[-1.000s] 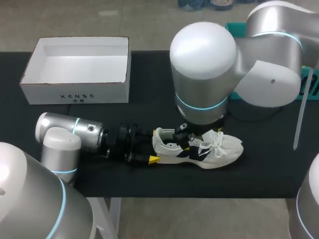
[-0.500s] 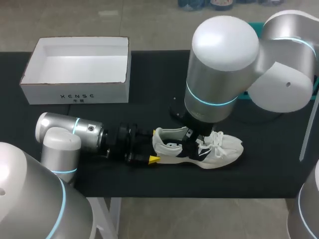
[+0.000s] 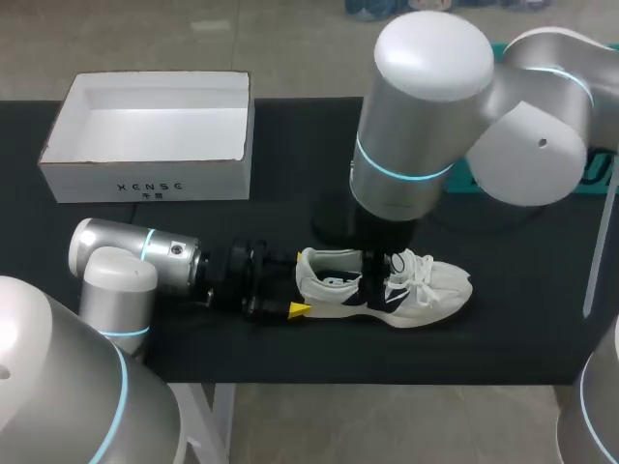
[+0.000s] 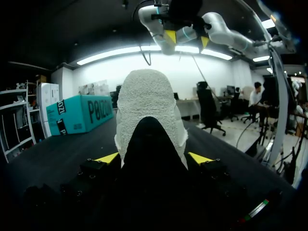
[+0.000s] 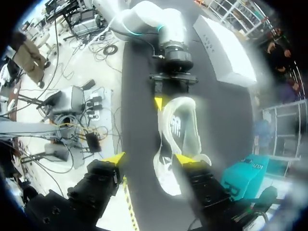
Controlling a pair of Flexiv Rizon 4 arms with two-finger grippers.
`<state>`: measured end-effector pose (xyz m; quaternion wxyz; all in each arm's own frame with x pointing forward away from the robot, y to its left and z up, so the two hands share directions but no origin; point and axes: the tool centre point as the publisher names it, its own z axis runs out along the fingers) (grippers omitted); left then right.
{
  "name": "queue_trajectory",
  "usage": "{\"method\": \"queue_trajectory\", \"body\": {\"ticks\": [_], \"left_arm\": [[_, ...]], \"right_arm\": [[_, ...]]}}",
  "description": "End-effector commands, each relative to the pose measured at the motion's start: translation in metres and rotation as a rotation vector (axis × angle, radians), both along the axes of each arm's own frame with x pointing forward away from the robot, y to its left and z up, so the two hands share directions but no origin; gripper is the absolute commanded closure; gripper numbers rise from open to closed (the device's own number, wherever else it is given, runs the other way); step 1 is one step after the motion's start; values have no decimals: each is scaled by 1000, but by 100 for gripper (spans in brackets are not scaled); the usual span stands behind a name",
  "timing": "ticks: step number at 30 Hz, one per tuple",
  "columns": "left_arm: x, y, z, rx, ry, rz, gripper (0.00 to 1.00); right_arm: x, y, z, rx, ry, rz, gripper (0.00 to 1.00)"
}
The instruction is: Take the shoe out of the shoebox, open the shoe tongue, remove and reinsert the insole, then place the shoe into the shoebox
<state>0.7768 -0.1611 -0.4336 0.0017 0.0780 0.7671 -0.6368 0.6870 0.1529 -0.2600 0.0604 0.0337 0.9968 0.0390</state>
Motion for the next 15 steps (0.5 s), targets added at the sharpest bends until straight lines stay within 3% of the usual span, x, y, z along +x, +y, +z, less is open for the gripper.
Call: {"method": "queue_trajectory", "body": {"ticks": [1,8,15], "left_arm": [[-1,-2,-3,1,-1,2,100],[-1,-2,-3,1,-1,2,100],[-1,-2,-3,1,-1,2,100]], "right_arm": [[18,12,-17,-53,111,185,100],[41,8,-41,-58,117,117,100],[58,-2,-58,-45,61,80,100]]}}
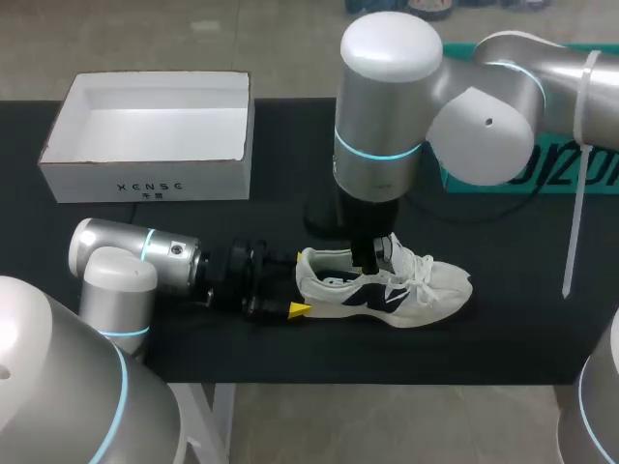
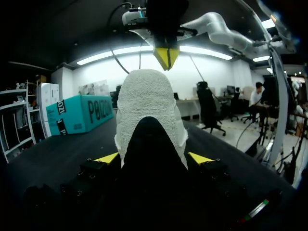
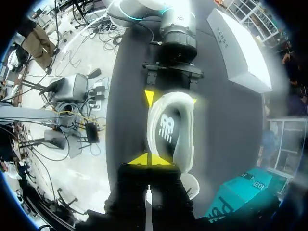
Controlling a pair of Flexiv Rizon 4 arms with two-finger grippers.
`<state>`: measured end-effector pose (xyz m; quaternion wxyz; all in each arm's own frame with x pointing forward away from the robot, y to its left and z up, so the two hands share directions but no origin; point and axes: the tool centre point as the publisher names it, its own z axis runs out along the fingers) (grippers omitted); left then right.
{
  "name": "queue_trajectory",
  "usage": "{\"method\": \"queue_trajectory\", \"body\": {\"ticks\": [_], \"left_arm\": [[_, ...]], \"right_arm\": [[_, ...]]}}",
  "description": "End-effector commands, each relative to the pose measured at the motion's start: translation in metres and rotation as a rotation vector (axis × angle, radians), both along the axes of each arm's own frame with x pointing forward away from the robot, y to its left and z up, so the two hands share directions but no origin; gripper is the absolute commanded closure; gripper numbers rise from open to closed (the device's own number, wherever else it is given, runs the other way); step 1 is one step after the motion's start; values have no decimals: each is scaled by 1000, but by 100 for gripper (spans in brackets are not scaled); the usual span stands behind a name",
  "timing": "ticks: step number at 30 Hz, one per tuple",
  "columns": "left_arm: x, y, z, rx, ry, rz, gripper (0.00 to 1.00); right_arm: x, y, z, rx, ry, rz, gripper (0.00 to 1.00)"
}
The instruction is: Take the shoe out of the shoebox, open the shoe tongue, remove and reinsert the insole, then place the shoe into the shoebox
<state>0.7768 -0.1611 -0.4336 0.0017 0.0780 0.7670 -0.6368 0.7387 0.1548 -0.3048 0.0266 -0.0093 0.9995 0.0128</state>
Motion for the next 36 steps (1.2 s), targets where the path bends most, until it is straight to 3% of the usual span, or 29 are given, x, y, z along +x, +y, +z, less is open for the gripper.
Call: {"method": "queue_trajectory", "body": {"ticks": [1,15,22,36], "left_arm": [[-1,-1,-3,1,-1,2,100],[-1,-1,-3,1,-1,2,100],[-1,-1,-3,1,-1,2,100],[-1,-1,-3,1,-1,2,100]], "right_arm": [[9,-6,-16,7,-8,-8,100],[40,-26,-39,-9,-91,-39,100],[57,-31,-60,-22,-79,-54,100],[65,-23,-69,-55,-84,-56,100]]}}
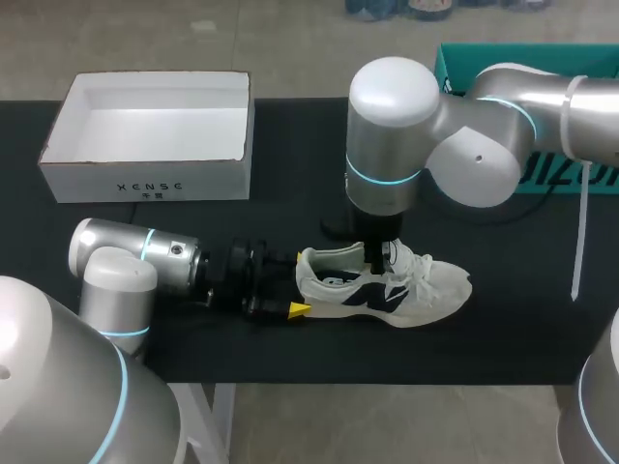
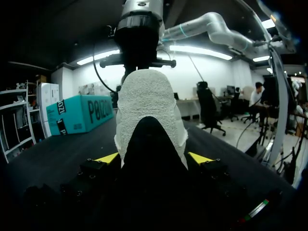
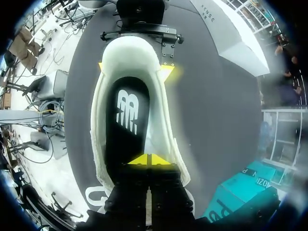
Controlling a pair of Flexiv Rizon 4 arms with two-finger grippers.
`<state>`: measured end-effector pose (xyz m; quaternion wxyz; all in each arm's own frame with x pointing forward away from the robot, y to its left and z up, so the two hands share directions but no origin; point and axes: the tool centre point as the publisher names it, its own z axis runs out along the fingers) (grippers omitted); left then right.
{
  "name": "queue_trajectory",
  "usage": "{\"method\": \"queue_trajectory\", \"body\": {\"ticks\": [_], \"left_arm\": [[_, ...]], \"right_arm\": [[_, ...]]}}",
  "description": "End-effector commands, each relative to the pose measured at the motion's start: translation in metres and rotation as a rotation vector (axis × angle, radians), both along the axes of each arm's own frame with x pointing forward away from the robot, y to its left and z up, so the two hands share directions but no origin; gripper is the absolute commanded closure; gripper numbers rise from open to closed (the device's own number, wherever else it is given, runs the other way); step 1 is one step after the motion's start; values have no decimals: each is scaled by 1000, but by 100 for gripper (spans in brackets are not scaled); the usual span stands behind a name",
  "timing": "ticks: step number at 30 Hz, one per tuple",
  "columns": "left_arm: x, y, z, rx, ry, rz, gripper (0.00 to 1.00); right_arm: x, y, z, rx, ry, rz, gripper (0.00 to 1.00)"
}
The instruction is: Take the shoe out of the shoebox, open the shoe tongue, remove and reinsert the insole, then place the shoe into the shoebox
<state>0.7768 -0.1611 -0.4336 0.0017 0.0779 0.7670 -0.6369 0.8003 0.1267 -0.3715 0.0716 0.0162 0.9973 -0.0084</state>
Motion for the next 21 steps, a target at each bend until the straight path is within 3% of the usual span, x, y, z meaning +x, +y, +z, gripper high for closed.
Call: {"method": "queue_trajectory", "body": {"ticks": [1,2,5,7,14,21], "left_arm": [[-1,-2,-3,1,-1,2,100],[-1,-2,-3,1,-1,2,100],[-1,-2,-3,1,-1,2,100],[-1,-2,-3,1,-1,2,100],[-1,-2,-3,1,-1,2,100],[-1,-2,-3,1,-1,2,100]], "right_arm": [[5,5,-3,-19,8,-7,100],[5,5,-4,-21,11,-9,100],[6,5,-6,-24,17,-15,76],[6,5,-6,-23,19,-20,69],[4,3,-8,-22,22,-28,70],[3,-5,-24,-36,44,-49,68]]}}
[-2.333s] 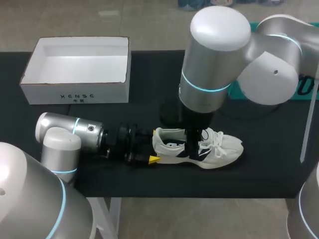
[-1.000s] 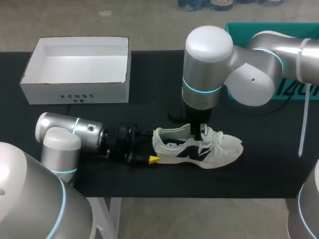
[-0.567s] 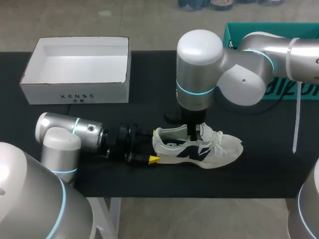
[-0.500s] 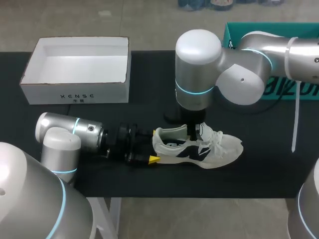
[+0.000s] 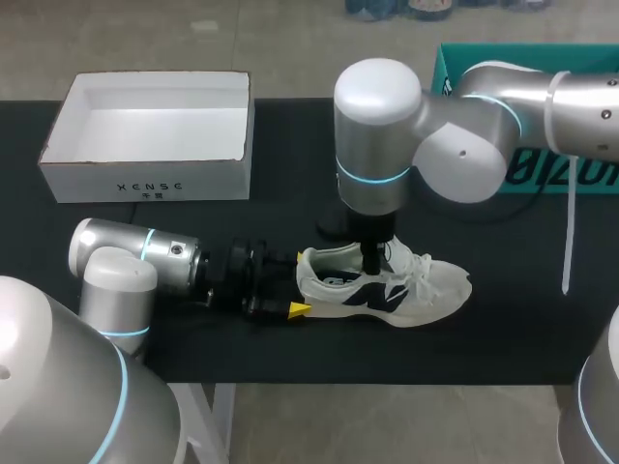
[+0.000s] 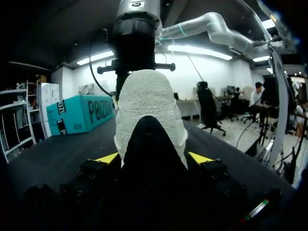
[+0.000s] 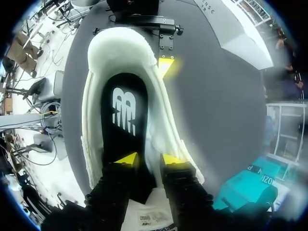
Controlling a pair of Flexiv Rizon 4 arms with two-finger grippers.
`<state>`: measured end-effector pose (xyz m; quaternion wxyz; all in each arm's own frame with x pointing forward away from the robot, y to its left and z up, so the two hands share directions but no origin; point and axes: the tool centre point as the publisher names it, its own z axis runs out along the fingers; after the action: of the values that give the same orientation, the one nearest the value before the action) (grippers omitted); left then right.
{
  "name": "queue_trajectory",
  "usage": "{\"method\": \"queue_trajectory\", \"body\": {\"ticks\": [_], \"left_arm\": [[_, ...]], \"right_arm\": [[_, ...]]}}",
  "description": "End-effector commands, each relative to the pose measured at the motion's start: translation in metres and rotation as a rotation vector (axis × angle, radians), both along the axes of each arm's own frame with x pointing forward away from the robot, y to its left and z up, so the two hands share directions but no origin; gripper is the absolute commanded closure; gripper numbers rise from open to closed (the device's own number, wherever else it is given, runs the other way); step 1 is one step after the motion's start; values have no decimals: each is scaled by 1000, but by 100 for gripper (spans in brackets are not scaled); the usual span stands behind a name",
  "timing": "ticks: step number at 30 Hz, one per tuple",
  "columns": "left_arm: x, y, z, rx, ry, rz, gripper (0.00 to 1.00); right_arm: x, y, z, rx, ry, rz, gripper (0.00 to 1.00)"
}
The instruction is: Take the shoe out of the shoebox, open the shoe tongue, remove and reinsert the insole, then place the shoe into the shoebox
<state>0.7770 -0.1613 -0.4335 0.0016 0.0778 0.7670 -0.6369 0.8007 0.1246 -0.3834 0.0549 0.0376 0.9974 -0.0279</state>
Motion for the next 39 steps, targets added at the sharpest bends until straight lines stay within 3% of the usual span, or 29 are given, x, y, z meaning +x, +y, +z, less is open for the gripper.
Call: {"method": "queue_trajectory", "body": {"ticks": [1,13,14,15,16,17,18,27,39], "left_arm": [[-1,-1,-3,1,-1,2,100],[-1,-1,-3,1,-1,2,100],[-1,-1,-3,1,-1,2,100],[-1,-1,-3,1,-1,2,100],[-1,-1,-3,1,-1,2,100],[-1,-1,-3,1,-1,2,100],[-1,-1,-3,1,-1,2,100],[-1,-1,-3,1,-1,2,100],[-1,-1,-3,1,-1,2,100]], "right_arm": [[2,-3,-15,-5,14,-5,67],[-15,7,-81,-54,146,33,57],[-16,8,-84,-56,157,36,59],[-20,8,-86,-60,177,37,69],[-21,9,-87,-63,192,35,76],[-25,9,-85,-60,210,32,95],[-26,9,-83,-72,221,36,100],[-36,1,-71,-81,257,16,100],[-34,4,-40,-60,232,-3,100]]}}
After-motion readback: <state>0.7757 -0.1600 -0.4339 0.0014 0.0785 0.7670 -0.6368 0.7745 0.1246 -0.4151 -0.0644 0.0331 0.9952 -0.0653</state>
